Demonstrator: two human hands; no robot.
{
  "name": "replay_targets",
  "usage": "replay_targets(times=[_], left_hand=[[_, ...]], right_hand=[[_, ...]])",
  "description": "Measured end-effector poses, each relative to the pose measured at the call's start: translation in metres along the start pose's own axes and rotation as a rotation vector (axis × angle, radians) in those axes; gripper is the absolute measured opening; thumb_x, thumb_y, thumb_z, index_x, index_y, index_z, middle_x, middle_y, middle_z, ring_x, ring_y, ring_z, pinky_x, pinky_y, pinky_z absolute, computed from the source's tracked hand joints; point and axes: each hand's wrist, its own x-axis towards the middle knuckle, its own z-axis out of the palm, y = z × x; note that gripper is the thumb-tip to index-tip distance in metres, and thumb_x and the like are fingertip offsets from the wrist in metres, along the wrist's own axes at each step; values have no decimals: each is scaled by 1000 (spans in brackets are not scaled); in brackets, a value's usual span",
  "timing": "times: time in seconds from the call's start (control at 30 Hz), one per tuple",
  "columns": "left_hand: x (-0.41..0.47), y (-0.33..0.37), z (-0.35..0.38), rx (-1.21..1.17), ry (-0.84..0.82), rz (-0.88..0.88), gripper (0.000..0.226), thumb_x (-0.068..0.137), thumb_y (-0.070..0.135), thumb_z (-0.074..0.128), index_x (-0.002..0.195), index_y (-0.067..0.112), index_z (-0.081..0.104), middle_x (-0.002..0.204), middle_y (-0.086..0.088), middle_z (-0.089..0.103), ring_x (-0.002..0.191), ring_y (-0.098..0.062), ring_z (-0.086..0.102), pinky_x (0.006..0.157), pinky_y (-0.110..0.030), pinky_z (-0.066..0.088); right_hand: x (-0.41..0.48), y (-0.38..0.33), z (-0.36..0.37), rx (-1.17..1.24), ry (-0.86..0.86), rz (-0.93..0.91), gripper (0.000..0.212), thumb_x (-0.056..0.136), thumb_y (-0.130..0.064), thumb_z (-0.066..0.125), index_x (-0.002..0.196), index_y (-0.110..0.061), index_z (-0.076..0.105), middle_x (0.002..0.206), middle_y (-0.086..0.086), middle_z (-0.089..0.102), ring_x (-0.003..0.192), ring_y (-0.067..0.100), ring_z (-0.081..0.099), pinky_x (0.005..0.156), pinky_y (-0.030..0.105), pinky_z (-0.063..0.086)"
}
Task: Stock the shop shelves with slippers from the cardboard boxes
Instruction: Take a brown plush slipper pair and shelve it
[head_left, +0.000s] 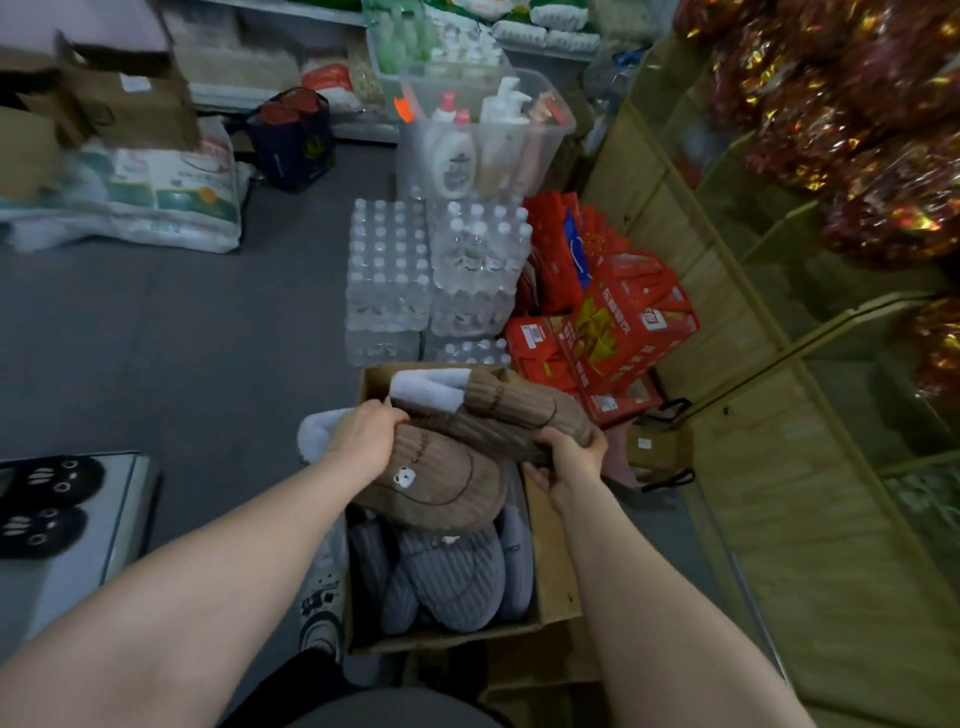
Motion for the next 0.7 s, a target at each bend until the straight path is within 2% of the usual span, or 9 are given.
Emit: replay_targets(times=[0.07,0.13,0.2,0.27,0.33,0.4,0.47,0.6,0.7], left_hand=[[1,-8,6,-156,-57,-90,41,99,20,33,129,31,59,133,-7,57,117,-28,55,97,-33,42],[2,-9,9,-353,-93,-165,42,97,21,32,119,34,65,131,-3,60,116,-26,56,95,-32,43],[0,-2,9,-467,-85,-182,37,99,38,32,117,32,64,125,1,61,114,-26,57,96,-34,43],[-3,7,9,-517,-33,-181,45,94,55,43,130,29,48,119,4,58,110,-26,58,88,-33,44],[-8,12,10,-486,-26,-126,63,91,46,59,144,35,27,123,4,56,107,-26,61,80,-31,46],[-9,11,11,-434,-52,-89,71,92,29,58,148,41,17,133,-3,56,100,-27,63,80,-33,51],[-7,9,12,-412,-74,-104,73,90,18,51,147,46,14,136,-12,53,90,-28,63,76,-35,53],[-6,11,10,-371,-116,-69,77,87,7,43,146,50,18,124,-19,58,77,-27,60,64,-31,45],[-4,9,11,-397,-105,0,78,85,1,45,144,49,28,133,-7,56,103,-26,63,89,-34,51]], right_hand=[[2,-2,5,-42,-14,-26,77,79,-1,68,137,-38,33,129,10,50,107,32,60,74,43,60],[3,0,10,-58,-27,-43,77,79,-2,67,138,-38,34,129,9,50,105,29,61,66,37,61],[4,4,13,-63,-66,-39,84,79,-2,67,143,-41,30,128,9,49,103,29,61,60,34,60],[6,9,14,-41,-143,-16,92,79,-1,67,147,-46,25,126,10,49,101,31,62,60,34,59],[7,14,12,-58,-197,-3,92,76,-2,71,145,-47,28,126,11,52,101,34,63,61,34,58],[11,15,9,-158,-199,-42,93,69,-8,79,142,-42,32,127,11,54,103,32,63,58,30,55],[16,14,3,-247,-195,-78,91,67,-5,79,139,-35,33,123,10,54,103,31,61,58,30,54],[21,23,-5,-434,-232,-29,79,67,8,70,128,-27,34,122,16,51,104,37,60,78,48,59],[23,37,-10,-496,-259,3,75,67,16,67,121,-22,31,125,19,52,110,38,57,87,51,55]])
